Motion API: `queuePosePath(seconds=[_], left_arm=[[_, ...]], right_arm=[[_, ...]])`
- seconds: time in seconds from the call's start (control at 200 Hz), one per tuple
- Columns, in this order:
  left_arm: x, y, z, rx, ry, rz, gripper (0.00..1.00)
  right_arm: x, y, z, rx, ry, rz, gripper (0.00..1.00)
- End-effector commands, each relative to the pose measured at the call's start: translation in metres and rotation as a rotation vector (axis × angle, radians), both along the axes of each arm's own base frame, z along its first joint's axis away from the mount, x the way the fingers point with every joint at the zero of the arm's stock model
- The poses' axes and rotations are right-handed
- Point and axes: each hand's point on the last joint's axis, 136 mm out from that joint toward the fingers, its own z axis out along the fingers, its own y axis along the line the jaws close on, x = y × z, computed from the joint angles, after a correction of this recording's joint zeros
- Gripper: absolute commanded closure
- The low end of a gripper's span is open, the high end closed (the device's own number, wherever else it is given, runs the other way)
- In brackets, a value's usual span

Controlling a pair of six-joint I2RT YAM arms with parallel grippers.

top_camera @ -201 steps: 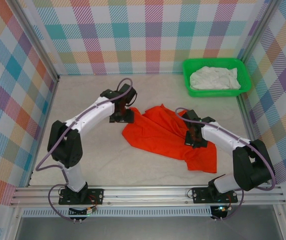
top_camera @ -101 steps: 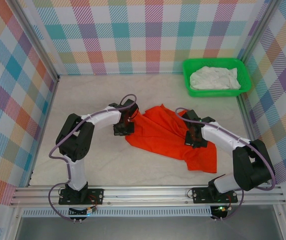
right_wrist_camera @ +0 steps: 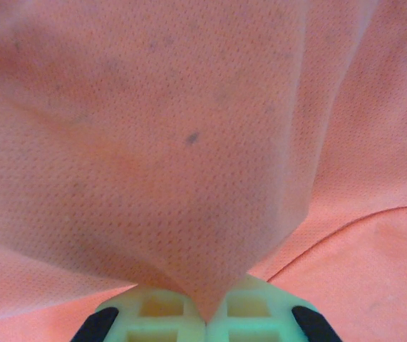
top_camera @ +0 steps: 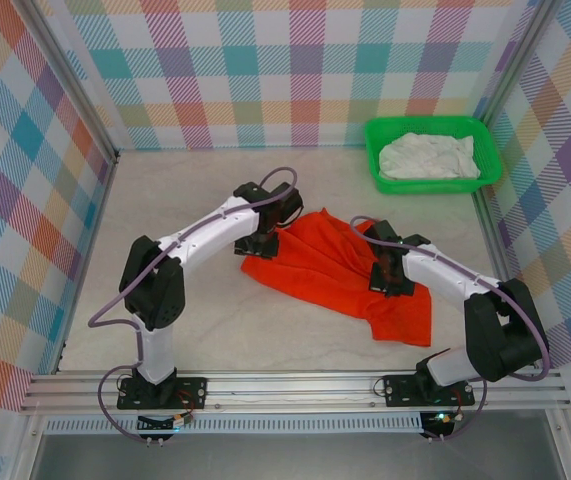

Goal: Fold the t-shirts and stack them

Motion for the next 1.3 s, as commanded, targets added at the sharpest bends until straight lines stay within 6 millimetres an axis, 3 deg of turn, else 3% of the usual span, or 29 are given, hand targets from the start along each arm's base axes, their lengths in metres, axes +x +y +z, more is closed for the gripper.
queuePosePath(seconds=[0.0, 0.07, 0.21, 0.435, 0.615, 0.68, 0.745, 0.79, 0.825, 0.93, 1.025, 1.16, 1.29], left_arm=[[-0.013, 0.012, -0.018, 0.127, 0.091, -0.010, 0.33], [-0.013, 0.007, -0.024, 0.133, 0.096, -0.016, 0.23], [-0.012, 0.006, -0.031, 0.140, 0.106, -0.019, 0.22], [-0.021, 0.012, -0.051, 0.148, 0.128, -0.014, 0.49], [-0.025, -0.003, -0.111, 0.022, 0.191, 0.010, 0.66], [-0.024, 0.004, -0.129, 0.013, 0.196, 0.051, 0.76], [-0.027, 0.025, -0.139, 0.033, 0.199, 0.112, 0.81], [-0.028, 0.039, -0.139, 0.037, 0.193, 0.149, 0.81], [-0.028, 0.048, -0.136, 0.036, 0.183, 0.169, 0.81], [-0.032, 0.074, -0.121, 0.035, 0.148, 0.228, 0.81], [-0.041, 0.084, -0.109, 0.012, 0.126, 0.257, 0.80], [-0.063, 0.084, -0.101, -0.087, 0.114, 0.297, 0.80], [-0.078, 0.084, -0.095, -0.152, 0.096, 0.334, 0.80]], right_arm=[[-0.005, -0.003, -0.002, -0.005, 0.019, 0.012, 1.00], [-0.006, -0.004, -0.002, -0.009, 0.019, 0.011, 1.00], [-0.006, -0.005, -0.002, -0.006, 0.017, 0.008, 1.00], [-0.006, -0.003, -0.004, 0.008, 0.023, 0.008, 1.00], [-0.005, 0.009, -0.010, 0.068, 0.034, 0.013, 1.00], [-0.004, 0.016, -0.012, 0.102, 0.040, 0.018, 1.00], [-0.002, 0.022, -0.013, 0.130, 0.046, 0.025, 1.00], [-0.002, 0.026, -0.015, 0.143, 0.053, 0.030, 1.00], [-0.001, 0.029, -0.016, 0.156, 0.055, 0.032, 0.94], [0.001, 0.036, -0.015, 0.193, 0.055, 0.043, 0.61], [0.003, 0.040, -0.007, 0.211, 0.039, 0.050, 0.46], [0.005, 0.036, 0.009, 0.199, 0.009, 0.054, 0.38], [0.002, 0.033, 0.017, 0.198, -0.005, 0.047, 0.41]])
